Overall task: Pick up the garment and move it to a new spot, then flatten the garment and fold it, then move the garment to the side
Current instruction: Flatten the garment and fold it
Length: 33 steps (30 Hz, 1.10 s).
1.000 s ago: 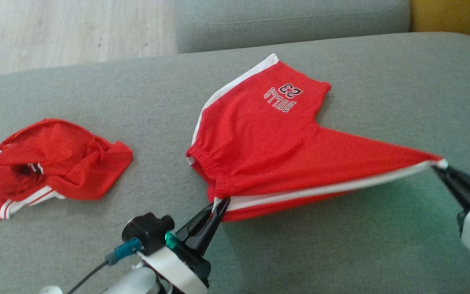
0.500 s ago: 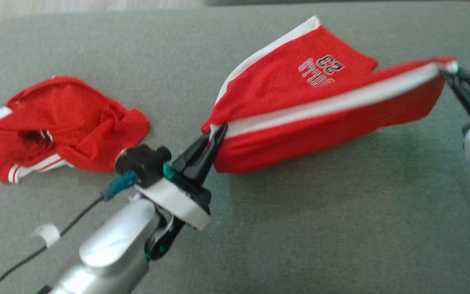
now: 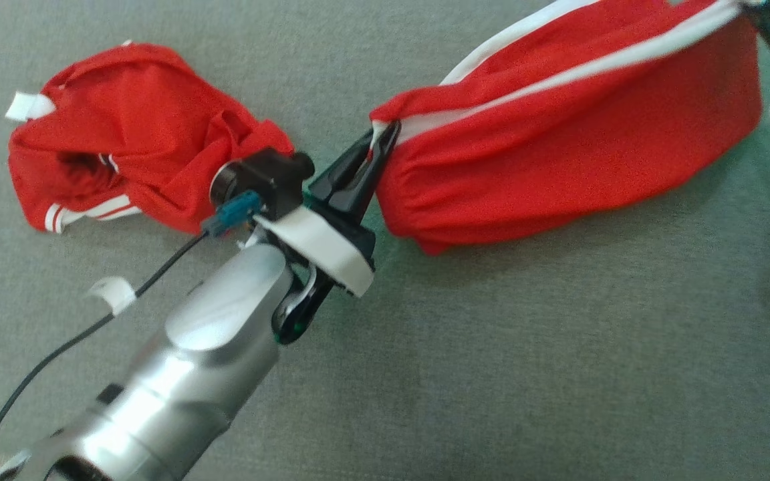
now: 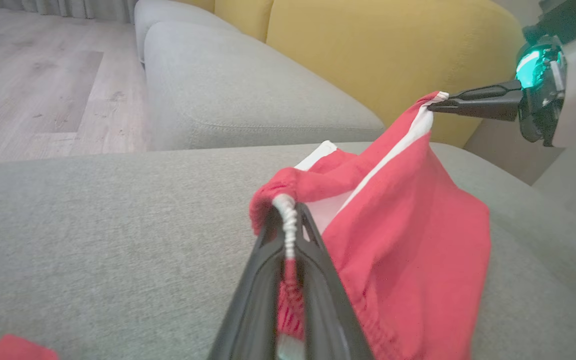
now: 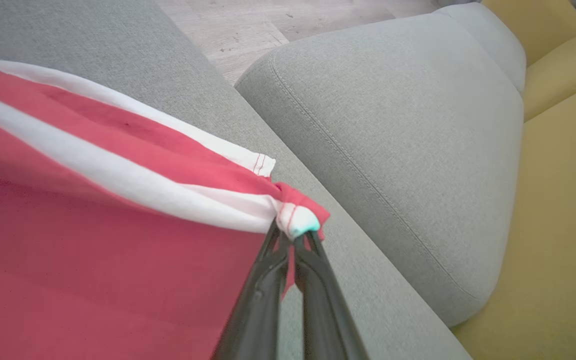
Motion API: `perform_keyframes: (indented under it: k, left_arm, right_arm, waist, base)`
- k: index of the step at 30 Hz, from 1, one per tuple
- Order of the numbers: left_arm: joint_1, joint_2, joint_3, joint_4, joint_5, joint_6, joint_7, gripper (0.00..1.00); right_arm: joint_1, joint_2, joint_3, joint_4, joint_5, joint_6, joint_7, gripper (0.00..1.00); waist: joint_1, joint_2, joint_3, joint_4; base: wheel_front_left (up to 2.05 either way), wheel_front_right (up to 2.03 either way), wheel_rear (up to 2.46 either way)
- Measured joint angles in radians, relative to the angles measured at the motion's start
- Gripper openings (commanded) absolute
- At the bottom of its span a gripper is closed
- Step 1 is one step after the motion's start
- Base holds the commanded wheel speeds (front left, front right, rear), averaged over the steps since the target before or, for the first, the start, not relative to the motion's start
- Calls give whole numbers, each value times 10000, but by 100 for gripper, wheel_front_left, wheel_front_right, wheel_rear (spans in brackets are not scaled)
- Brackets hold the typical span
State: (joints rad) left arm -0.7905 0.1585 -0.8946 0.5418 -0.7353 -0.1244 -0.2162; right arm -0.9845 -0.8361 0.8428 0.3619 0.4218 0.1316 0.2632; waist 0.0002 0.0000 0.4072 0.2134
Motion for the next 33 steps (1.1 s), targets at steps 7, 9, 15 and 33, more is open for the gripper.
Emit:
perform_keyframes:
  k: [7, 9, 15, 33]
  left_arm:
    - [-838, -491, -161, 696, -61, -10, -240, 0]
    - [-960, -554, -211, 784, -171, -69, -244, 0]
    - [-1144, -748, -410, 1060, -311, -77, -334, 0]
    - [-1011, -736, 1175, 1266, 12, -61, -360, 100]
  right_arm:
    - [-1585, 19, 1363, 1081, 353, 0, -259, 0]
    - [-1894, 46, 1718, 1338, 439, 0, -408, 0]
    - [-2657, 203, 2512, 2107, 646, 0, -943, 0]
    - [-2731, 1509, 2142, 4706, 2036, 0, -3770, 100]
  waist:
    - [0, 0, 639, 371]
    - [0, 0, 770, 440]
    - [-1, 0, 998, 622]
    - [-3, 0, 222, 398]
  base:
    - [0, 0, 0]
    - [0, 0, 0]
    - [0, 0, 0]
    - [0, 0, 0]
